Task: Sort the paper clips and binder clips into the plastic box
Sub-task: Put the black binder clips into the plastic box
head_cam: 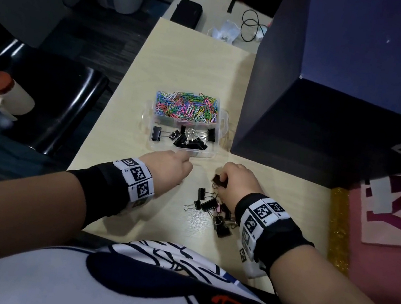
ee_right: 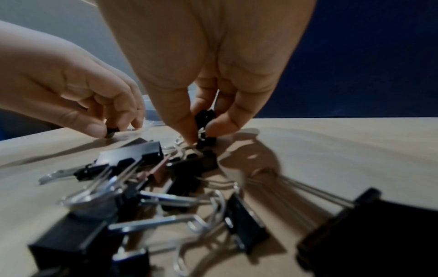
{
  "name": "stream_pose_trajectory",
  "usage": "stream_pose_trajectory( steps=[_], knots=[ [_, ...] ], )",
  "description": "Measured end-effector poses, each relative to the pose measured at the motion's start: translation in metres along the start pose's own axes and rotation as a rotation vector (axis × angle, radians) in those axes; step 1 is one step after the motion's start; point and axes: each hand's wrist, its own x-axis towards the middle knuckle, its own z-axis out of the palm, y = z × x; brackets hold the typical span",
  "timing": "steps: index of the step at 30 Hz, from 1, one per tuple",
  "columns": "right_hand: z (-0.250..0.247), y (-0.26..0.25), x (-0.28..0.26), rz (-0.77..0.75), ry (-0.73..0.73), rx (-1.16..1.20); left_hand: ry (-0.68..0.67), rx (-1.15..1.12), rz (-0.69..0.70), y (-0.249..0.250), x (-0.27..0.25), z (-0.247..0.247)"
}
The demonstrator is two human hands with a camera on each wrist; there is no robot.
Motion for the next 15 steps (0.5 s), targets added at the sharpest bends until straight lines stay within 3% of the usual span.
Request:
stream_pose_trajectory(
  steps=[4, 7, 9, 11, 13, 15],
  knots=[
    [-0.006, -0.006, 0.001, -0.062, 0.036, 0.055, 0.116, -0.100, 0.082, -0.002, -0.008, -0.018],
    [-0.014, -0.016, 0.000, -0.145, 0.173, 0.142, 0.294, -0.166, 0.117, -0.012, -0.012, -0.030],
    [-0.021, -0.026, 0.001, -0.227, 0.291, 0.205, 0.383, -0.193, 0.088, -0.020, -0.013, -0.037],
    [-0.027, -0.033, 0.002, -0.272, 0.320, 0.210, 0.404, -0.199, 0.012, -0.028, -0.015, -0.045],
    [-0.032, -0.034, 0.004, -0.192, 0.237, 0.164, 0.417, -0.173, -0.039, -0.034, -0.015, -0.049],
    [-0.036, -0.028, 0.004, -0.019, 0.115, 0.081, 0.393, -0.141, -0.036, -0.033, -0.014, -0.051]
  ],
)
